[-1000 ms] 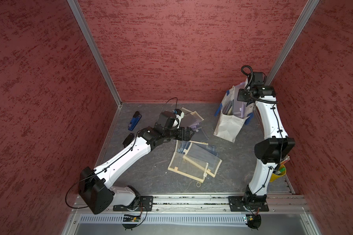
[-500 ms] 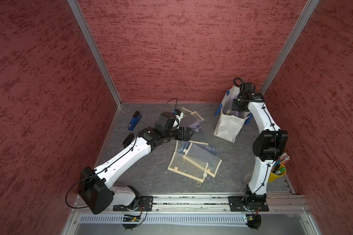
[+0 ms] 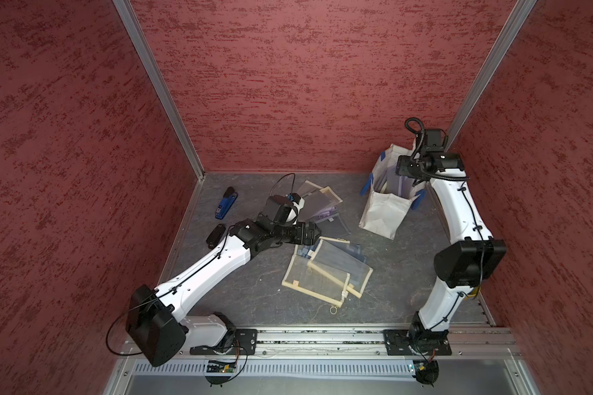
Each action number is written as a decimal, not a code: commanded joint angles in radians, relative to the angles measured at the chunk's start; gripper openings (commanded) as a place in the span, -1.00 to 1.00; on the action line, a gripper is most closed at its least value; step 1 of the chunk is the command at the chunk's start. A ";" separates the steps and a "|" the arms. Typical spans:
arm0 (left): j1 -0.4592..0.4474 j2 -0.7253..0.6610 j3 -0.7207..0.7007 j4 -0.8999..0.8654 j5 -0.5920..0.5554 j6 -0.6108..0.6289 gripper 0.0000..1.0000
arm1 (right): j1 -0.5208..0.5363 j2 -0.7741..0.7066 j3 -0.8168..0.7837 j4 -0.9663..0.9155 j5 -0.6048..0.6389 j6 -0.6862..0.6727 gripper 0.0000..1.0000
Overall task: Put the pencil pouch into the canvas bag
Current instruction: Place the pencil pouch in the canvas bag, then pick up the pencil pouch.
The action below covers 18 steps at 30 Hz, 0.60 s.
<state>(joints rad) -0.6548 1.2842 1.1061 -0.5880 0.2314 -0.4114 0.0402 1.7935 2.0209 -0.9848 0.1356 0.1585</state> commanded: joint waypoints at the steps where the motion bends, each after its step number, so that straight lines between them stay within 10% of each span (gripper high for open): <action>1: -0.009 -0.027 -0.050 -0.059 0.045 -0.026 0.99 | 0.094 -0.100 -0.090 0.020 -0.069 -0.044 0.44; 18: -0.081 -0.269 -0.612 0.221 0.112 -0.426 0.85 | 0.478 -0.346 -0.972 0.609 -0.683 0.156 0.51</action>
<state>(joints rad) -0.7273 1.0561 0.5323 -0.4671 0.3367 -0.7242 0.5125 1.4662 1.0657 -0.5182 -0.4099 0.2825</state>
